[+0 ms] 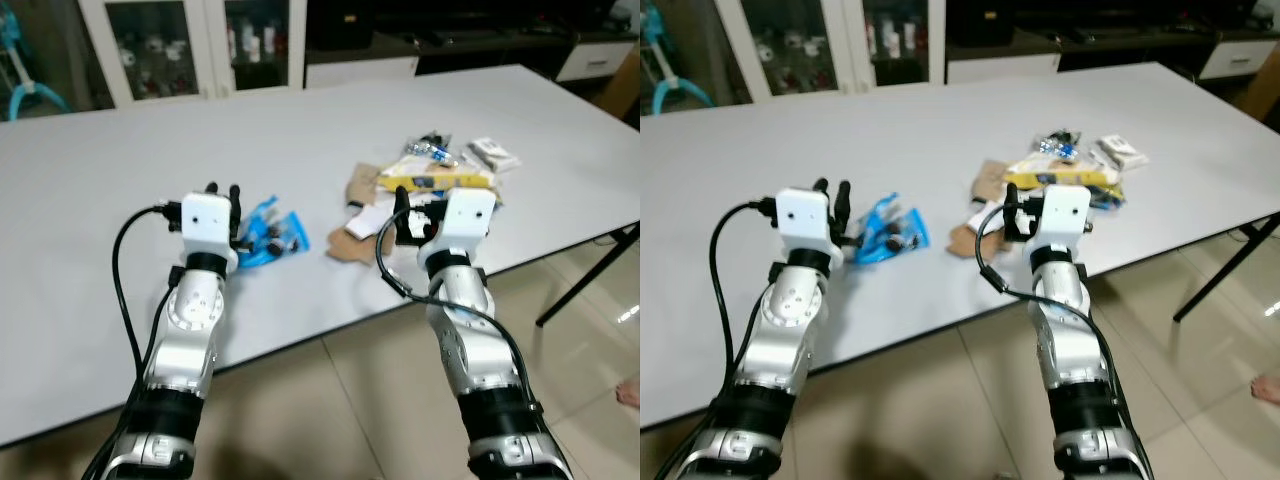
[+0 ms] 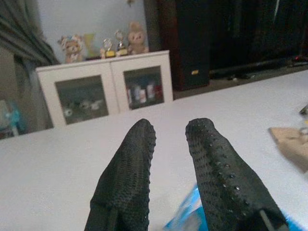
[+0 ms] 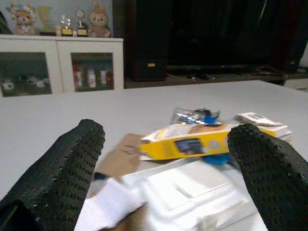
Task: Picking trash to rubbish bin
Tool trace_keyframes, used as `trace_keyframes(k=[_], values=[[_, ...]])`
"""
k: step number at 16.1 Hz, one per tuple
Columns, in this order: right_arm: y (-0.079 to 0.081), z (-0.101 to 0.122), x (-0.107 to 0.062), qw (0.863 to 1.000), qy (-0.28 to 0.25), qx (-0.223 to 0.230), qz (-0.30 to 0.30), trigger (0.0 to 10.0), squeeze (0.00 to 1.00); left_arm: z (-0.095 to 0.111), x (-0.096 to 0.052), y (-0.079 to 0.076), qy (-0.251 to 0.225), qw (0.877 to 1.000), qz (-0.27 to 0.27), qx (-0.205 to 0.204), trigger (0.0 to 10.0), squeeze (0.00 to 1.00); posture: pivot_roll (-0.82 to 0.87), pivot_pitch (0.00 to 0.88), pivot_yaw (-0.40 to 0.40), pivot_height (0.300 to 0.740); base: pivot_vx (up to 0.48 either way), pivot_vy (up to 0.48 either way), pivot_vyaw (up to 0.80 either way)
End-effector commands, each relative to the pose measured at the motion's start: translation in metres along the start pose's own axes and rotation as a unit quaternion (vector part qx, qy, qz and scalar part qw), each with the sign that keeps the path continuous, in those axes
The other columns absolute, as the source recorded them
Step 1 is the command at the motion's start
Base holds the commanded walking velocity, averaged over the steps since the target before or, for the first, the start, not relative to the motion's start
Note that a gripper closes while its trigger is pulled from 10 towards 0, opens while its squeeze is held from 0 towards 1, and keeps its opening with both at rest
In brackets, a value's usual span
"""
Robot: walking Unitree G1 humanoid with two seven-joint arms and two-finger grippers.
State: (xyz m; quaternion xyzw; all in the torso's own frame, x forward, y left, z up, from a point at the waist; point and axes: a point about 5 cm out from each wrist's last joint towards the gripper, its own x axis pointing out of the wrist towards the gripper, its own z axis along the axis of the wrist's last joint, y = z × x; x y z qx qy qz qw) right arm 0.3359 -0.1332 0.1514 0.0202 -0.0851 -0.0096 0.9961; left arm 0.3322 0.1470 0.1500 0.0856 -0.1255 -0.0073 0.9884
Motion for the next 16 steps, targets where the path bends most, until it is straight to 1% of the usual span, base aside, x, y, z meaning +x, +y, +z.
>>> trace_keyframes(k=[1,4,5,6,7,8,9,10,13,15,16], values=[[-0.007,-0.001,0.000,1.000,0.005,0.005,-0.011,10.0,0.00,0.005,0.000,-0.009,-0.006,1.000,-0.023,-0.002,10.0,0.00,-0.01,0.044,-0.053,0.740,0.000,0.000,0.00],[-0.006,-0.002,0.000,1.000,0.012,0.008,-0.006,10.0,0.00,0.007,-0.001,-0.009,-0.005,1.000,-0.031,0.002,10.0,0.00,-0.01,0.046,-0.052,0.740,0.000,0.000,0.00],[-0.001,-0.005,-0.002,0.999,0.025,0.005,0.026,10.0,0.00,0.007,-0.003,-0.006,0.000,0.999,-0.039,0.010,10.0,0.00,-0.01,0.048,-0.053,0.740,0.000,0.000,0.00],[0.002,-0.007,-0.004,0.998,0.033,0.016,0.046,10.0,0.00,0.006,-0.004,-0.004,0.002,0.999,-0.040,0.011,10.0,0.00,-0.01,0.050,-0.053,0.740,0.000,0.000,0.00],[0.009,-0.007,-0.009,0.994,0.036,0.024,0.097,10.0,0.00,0.003,-0.006,-0.001,0.008,0.999,-0.042,0.012,10.0,0.00,-0.01,0.049,-0.054,0.740,0.000,0.000,0.00],[0.014,-0.008,-0.011,0.989,0.048,0.034,0.134,10.0,0.00,0.003,-0.006,0.000,0.008,0.999,-0.045,0.014,10.0,0.00,-0.01,0.049,-0.052,0.740,0.000,0.000,0.00],[0.023,-0.008,-0.018,0.976,0.060,0.035,0.205,10.0,0.00,0.003,-0.007,0.000,0.012,0.998,-0.057,0.017,10.0,0.00,-0.01,0.049,-0.052,0.740,0.000,0.000,0.00],[0.025,-0.008,-0.020,0.972,0.062,0.030,0.225,10.0,0.00,0.003,-0.007,0.000,0.013,0.998,-0.062,0.019,10.0,0.00,-0.01,0.050,-0.052,0.740,0.000,0.000,0.00],[0.028,-0.014,-0.024,0.967,0.079,0.028,0.241,10.0,0.00,0.000,-0.006,0.000,0.026,0.997,-0.072,0.023,10.0,0.00,-0.01,0.050,-0.052,0.740,0.000,0.000,0.00],[0.033,-0.014,-0.026,0.964,0.084,0.041,0.249,10.0,0.00,0.002,-0.006,-0.006,0.024,0.996,-0.083,0.015,10.0,0.00,-0.01,0.052,-0.050,0.740,0.000,0.000,0.00],[0.034,-0.014,-0.026,0.964,0.085,0.039,0.250,10.0,0.00,0.002,-0.006,-0.006,0.024,0.996,-0.086,0.014,10.0,0.00,-0.01,0.053,-0.050,0.740,0.000,0.000,0.00]])
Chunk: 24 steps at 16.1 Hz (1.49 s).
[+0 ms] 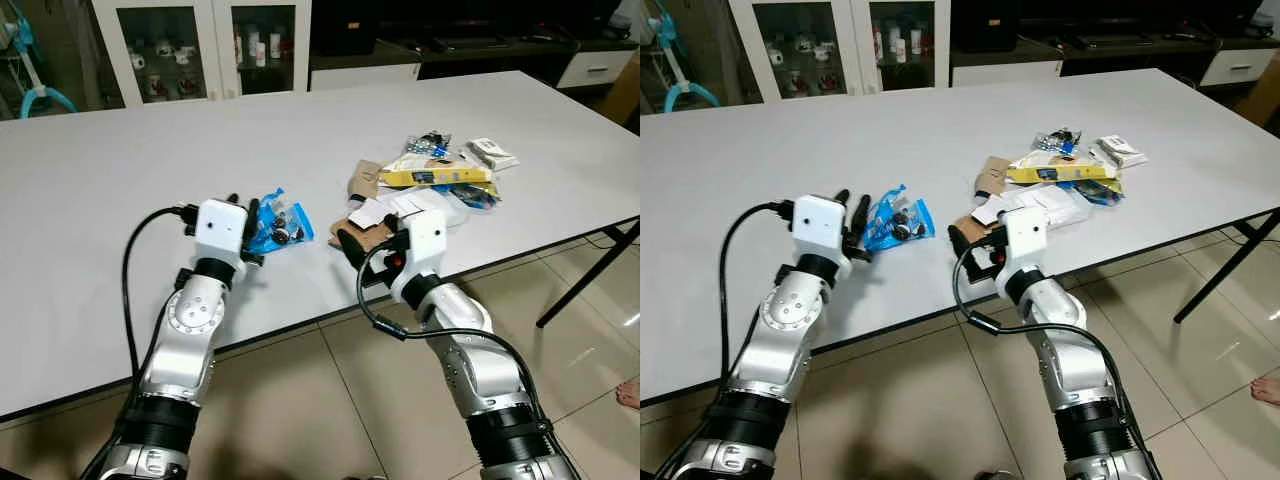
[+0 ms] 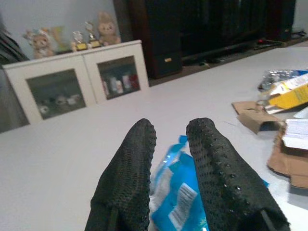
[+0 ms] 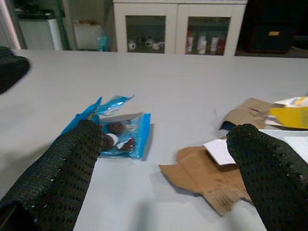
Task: Picking trash to rubbish bin
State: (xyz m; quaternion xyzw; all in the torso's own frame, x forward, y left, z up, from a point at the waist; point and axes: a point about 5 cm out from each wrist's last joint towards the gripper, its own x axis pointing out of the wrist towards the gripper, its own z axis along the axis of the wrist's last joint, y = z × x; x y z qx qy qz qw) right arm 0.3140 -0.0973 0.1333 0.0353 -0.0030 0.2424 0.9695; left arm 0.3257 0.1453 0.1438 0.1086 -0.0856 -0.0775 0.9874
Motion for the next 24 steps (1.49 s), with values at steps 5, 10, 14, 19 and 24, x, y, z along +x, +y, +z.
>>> trace_keyframes(k=[5,10,14,19,24], values=[[0.003,-0.002,-0.003,1.000,0.010,0.000,0.014,10.0,0.00,-0.006,-0.002,-0.009,0.021,0.999,-0.044,-0.012,10.0,1.00,-0.01,0.053,-0.051,0.740,0.000,0.000,0.00],[0.006,-0.002,-0.001,1.000,0.009,0.005,0.015,10.0,0.00,0.004,-0.012,-0.009,-0.014,0.996,-0.089,0.002,10.0,1.00,0.00,0.051,-0.046,0.740,0.000,0.000,0.00],[0.007,-0.003,-0.001,1.000,0.009,0.006,0.014,10.0,0.00,0.004,-0.006,-0.012,0.011,0.994,-0.108,-0.014,10.0,1.00,-0.01,0.051,-0.040,0.740,0.000,0.000,0.00],[0.009,-0.003,0.000,1.000,0.008,0.011,0.016,10.0,0.00,-0.006,-0.006,-0.025,0.036,0.990,-0.131,-0.025,10.0,1.00,0.00,0.049,-0.037,0.740,0.000,0.000,0.00],[0.012,-0.004,0.000,1.000,0.007,0.015,0.018,10.0,0.00,-0.014,0.013,-0.063,0.062,0.986,-0.157,0.001,10.0,0.95,-0.01,0.041,-0.034,0.740,0.000,0.000,0.00]])
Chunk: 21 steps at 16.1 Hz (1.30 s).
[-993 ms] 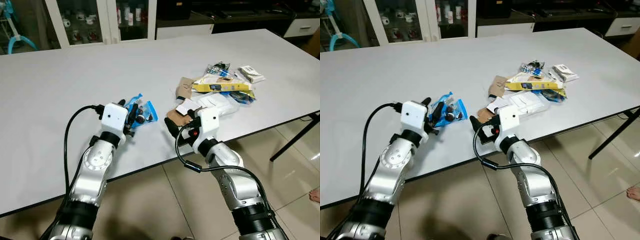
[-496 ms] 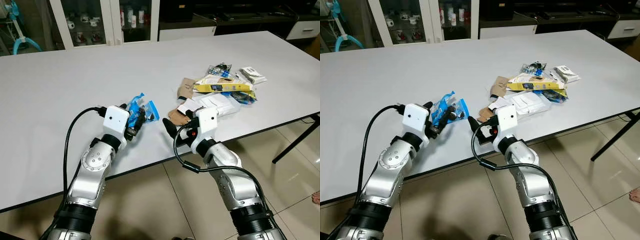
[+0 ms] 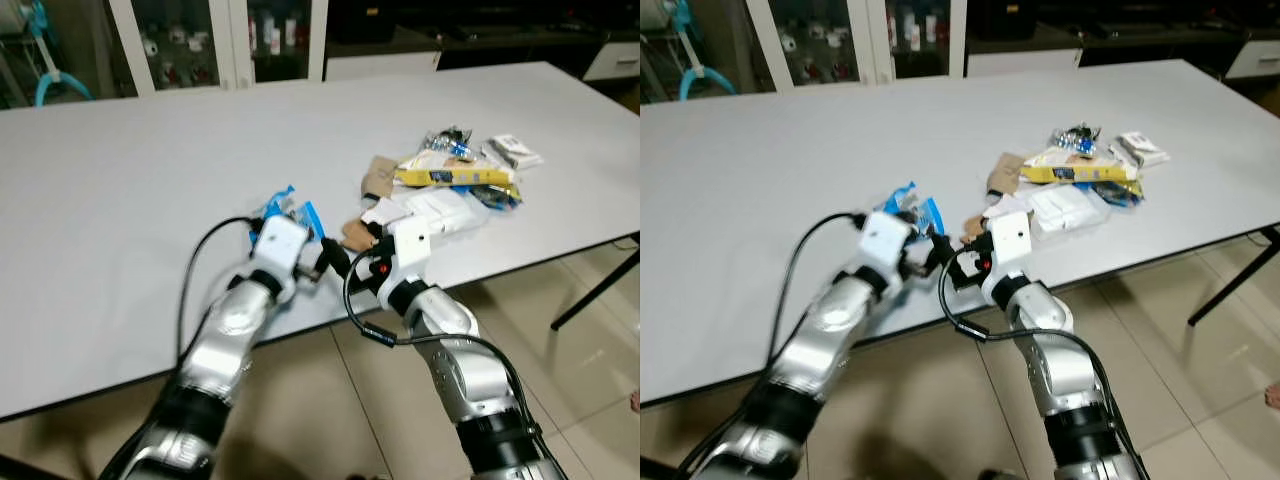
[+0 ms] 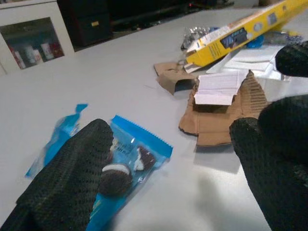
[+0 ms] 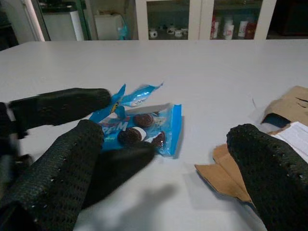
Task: Picking trash to rubbish bin
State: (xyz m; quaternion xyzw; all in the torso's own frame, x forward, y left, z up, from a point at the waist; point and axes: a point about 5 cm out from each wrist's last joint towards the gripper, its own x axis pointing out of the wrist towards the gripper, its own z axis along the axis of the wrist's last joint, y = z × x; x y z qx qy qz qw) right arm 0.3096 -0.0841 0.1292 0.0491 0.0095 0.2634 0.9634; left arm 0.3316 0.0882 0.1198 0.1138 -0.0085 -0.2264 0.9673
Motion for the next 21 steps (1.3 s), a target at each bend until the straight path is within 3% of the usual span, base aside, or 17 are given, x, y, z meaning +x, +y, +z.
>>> trace_keyframes(k=[1,5,7,9,12,15,19,21], values=[[-0.001,0.001,-0.002,1.000,-0.003,-0.001,-0.004,10.0,0.00,-0.002,0.007,-0.004,0.010,0.999,0.003,0.035,10.0,0.00,-0.01,0.041,-0.034,0.740,0.000,0.000,0.00],[-0.004,0.003,-0.004,1.000,-0.007,-0.003,-0.010,10.0,0.00,0.005,0.021,0.007,0.005,0.995,0.062,0.072,10.0,0.00,-0.02,0.036,-0.026,0.740,0.000,0.000,0.00],[-0.004,0.003,-0.004,1.000,-0.008,-0.004,-0.010,10.0,0.00,0.008,0.018,0.022,0.004,0.992,0.098,0.081,10.0,0.00,-0.02,0.038,-0.028,0.740,0.000,0.000,0.00],[-0.003,0.002,-0.004,1.000,-0.006,-0.003,-0.008,10.0,0.00,0.005,0.015,0.028,0.006,0.990,0.106,0.089,10.0,0.00,-0.01,0.039,-0.031,0.740,0.000,0.000,0.00],[-0.001,0.001,-0.002,1.000,-0.007,0.001,-0.004,10.0,0.00,-0.020,0.004,0.034,0.048,0.988,0.112,0.095,10.0,0.00,-0.01,0.043,-0.034,0.740,0.000,0.000,0.00],[0.000,0.001,-0.002,1.000,-0.006,-0.001,-0.002,10.0,0.00,-0.043,0.002,0.025,0.088,0.990,0.096,0.057,10.0,0.00,-0.02,0.042,-0.031,0.740,0.000,0.000,0.00],[0.001,0.001,-0.003,1.000,-0.010,0.005,-0.002,10.0,0.00,-0.050,0.003,0.025,0.107,0.986,0.122,0.048,10.0,0.00,-0.02,0.042,-0.029,0.740,0.000,0.000,0.00],[0.000,0.001,-0.004,1.000,-0.009,0.004,-0.004,10.0,0.00,-0.045,0.005,0.031,0.091,0.985,0.142,0.042,10.0,0.00,-0.03,0.042,-0.027,0.740,0.000,0.000,0.00]])
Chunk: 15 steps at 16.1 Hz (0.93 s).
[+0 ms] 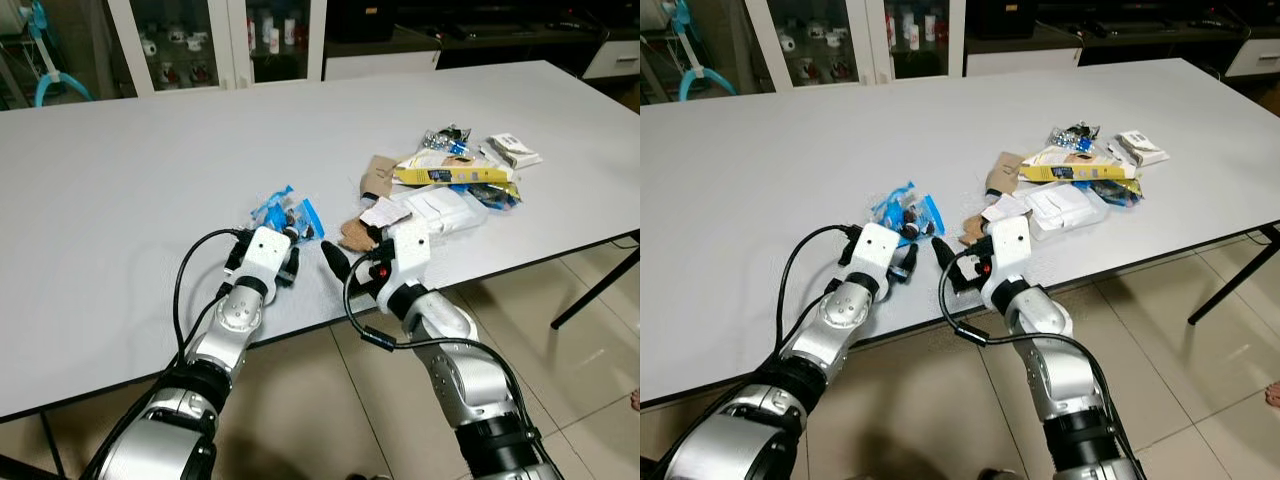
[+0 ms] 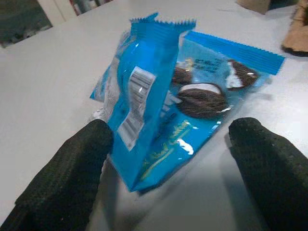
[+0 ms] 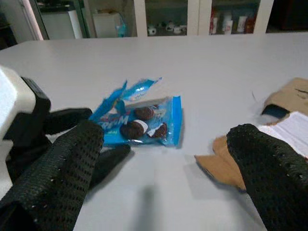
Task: Picking trash to rubbish bin
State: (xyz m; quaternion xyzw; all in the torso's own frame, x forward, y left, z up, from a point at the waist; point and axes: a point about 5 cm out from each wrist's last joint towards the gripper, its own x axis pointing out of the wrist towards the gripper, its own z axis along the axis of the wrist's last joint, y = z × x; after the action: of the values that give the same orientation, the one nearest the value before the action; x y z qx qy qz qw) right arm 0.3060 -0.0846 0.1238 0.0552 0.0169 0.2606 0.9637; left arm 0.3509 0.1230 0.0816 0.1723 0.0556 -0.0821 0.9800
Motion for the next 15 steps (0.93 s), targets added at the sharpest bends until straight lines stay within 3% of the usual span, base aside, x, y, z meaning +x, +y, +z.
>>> trace_keyframes(k=[1,8,15], values=[[-0.002,0.007,-0.002,1.000,-0.015,-0.004,-0.003,10.0,0.00,0.012,0.004,0.007,-0.025,0.999,0.020,-0.015,10.0,0.00,-0.03,0.044,-0.029,0.740,0.000,0.000,0.00],[0.002,0.007,-0.002,1.000,-0.016,0.001,0.006,10.0,0.00,0.049,0.012,0.028,-0.102,0.993,0.025,-0.045,10.0,0.00,-0.02,0.048,-0.032,0.740,0.000,0.000,0.00],[0.005,0.004,-0.005,1.000,-0.011,0.004,0.008,10.0,0.00,0.054,0.026,0.019,-0.062,0.996,0.010,-0.069,10.0,0.00,-0.04,0.053,-0.027,0.740,0.000,0.000,0.00]])
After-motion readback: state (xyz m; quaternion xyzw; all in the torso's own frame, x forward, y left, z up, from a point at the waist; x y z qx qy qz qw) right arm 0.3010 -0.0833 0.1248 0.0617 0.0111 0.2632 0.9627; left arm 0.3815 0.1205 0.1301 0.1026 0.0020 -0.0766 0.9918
